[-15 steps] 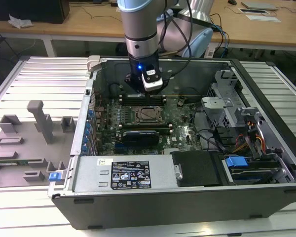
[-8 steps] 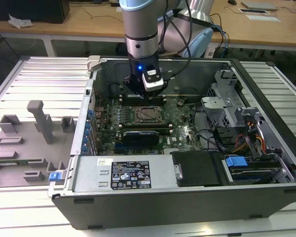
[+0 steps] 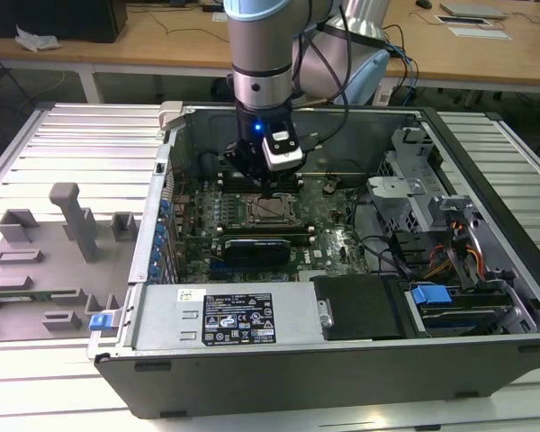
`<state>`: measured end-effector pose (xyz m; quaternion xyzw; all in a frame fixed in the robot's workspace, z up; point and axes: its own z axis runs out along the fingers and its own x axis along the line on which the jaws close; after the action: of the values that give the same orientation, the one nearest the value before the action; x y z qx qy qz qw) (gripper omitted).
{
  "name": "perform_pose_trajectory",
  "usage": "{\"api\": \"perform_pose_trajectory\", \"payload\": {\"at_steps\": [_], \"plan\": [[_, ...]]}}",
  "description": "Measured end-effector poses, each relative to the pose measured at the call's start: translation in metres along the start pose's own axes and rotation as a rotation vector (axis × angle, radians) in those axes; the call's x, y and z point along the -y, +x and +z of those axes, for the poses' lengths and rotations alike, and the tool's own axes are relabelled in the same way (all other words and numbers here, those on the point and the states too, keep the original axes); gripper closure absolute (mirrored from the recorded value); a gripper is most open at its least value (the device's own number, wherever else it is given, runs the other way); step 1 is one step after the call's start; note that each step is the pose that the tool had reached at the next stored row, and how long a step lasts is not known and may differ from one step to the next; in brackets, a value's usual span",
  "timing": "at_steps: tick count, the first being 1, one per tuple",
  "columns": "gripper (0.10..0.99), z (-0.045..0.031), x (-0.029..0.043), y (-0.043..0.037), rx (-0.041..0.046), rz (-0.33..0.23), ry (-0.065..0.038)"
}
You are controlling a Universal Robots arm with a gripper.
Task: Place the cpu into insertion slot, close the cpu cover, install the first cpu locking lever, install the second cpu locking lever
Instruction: 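Install the first cpu locking lever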
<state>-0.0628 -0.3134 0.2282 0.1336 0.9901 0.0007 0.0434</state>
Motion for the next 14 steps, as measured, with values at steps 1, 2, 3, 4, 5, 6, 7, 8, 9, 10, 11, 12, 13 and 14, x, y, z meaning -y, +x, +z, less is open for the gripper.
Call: {"api": "perform_pose_trajectory", "payload": {"at_steps": [1,2,3,4,5,6,7,8,9,10,11,12,13,14], "plan": [[0.980,0.0001,0.0035,-0.0010,-0.0007,-0.001,0.005],[0.980,0.0003,0.0054,-0.0015,-0.0008,-0.003,0.005],[0.980,0.0004,0.0064,-0.0018,-0.0007,-0.005,0.005],[0.980,0.0004,0.0067,-0.0018,-0.0009,-0.026,0.004],[0.980,0.0004,0.0067,-0.0018,-0.0012,-0.047,0.002],[0.980,0.0004,0.0067,-0.0018,-0.0013,-0.065,0.000],[0.980,0.0004,0.0067,-0.0018,-0.0014,-0.076,-0.001],[0.980,0.0004,0.0067,-0.0018,-0.0014,-0.076,-0.001],[0.980,0.0004,0.0067,-0.0021,-0.0014,-0.079,-0.001],[0.980,0.0005,0.0064,-0.0029,-0.0015,-0.086,-0.002],[0.980,0.0009,0.0058,-0.0050,-0.0017,-0.098,-0.003],[0.980,0.0014,0.0050,-0.0081,-0.0018,-0.111,-0.004],[0.980,0.0018,0.0046,-0.0097,-0.0021,-0.128,-0.005],[0.980,0.0019,0.0045,-0.0099,-0.0023,-0.143,-0.006]]}}
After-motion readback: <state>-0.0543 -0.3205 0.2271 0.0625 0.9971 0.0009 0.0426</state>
